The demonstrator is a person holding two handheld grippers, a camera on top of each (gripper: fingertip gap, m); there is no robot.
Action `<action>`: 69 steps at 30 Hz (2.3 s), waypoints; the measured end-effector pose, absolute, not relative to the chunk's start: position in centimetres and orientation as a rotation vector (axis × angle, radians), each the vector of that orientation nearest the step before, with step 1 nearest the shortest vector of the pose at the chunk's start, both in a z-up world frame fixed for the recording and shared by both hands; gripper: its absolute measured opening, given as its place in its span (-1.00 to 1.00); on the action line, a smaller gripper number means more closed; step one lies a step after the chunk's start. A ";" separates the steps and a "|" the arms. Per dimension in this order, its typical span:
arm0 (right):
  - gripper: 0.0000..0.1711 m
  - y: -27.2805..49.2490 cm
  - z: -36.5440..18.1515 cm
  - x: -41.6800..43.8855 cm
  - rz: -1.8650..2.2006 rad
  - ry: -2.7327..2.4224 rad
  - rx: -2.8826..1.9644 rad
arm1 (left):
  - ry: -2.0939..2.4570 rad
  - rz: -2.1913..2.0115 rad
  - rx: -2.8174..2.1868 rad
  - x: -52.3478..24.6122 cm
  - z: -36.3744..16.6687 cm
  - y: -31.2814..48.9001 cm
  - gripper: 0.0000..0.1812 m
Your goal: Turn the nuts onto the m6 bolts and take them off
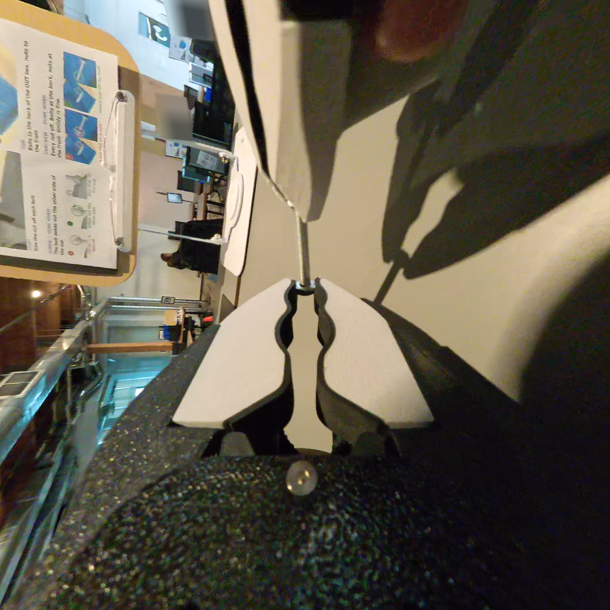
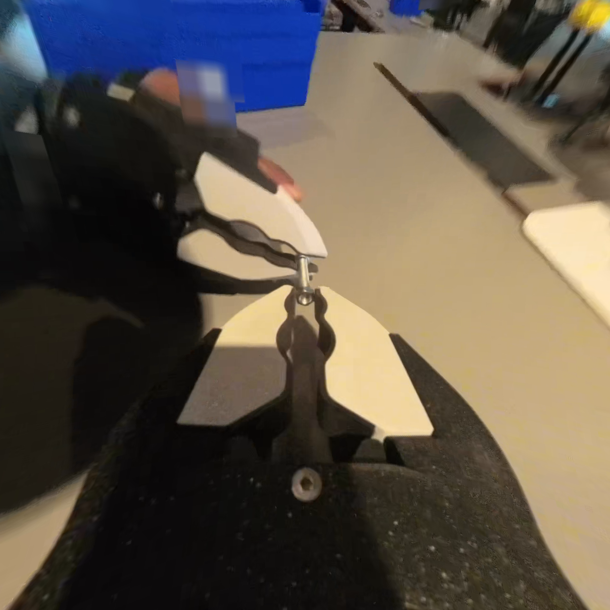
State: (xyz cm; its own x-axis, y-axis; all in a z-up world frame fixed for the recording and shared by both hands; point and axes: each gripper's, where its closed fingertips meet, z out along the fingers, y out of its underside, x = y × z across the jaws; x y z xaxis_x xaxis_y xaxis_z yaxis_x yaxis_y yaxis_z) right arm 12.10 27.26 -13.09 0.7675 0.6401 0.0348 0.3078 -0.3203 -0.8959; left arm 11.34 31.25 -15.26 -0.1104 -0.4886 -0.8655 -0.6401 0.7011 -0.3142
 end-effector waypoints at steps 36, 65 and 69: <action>-0.51 27.3 -12.4 12.3 0.734 -0.551 -1.932 | 1.770 0.045 -1.007 11.5 -16.3 31.2 -0.89; -0.58 27.3 -12.0 12.2 0.638 -0.599 -1.907 | 1.763 0.058 -0.994 11.6 -16.2 31.0 -0.89; -0.57 26.8 -13.1 12.4 0.341 -0.899 -1.872 | 1.768 0.030 -1.006 11.6 -16.2 30.9 -0.89</action>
State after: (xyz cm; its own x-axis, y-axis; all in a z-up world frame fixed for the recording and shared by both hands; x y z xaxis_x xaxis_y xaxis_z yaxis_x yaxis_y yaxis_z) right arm 12.42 26.77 -13.07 0.6852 0.7127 0.1502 0.4339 -0.2338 -0.8701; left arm 11.64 30.85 -16.24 -0.0934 -0.6088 -0.7878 -0.6354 0.6456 -0.4236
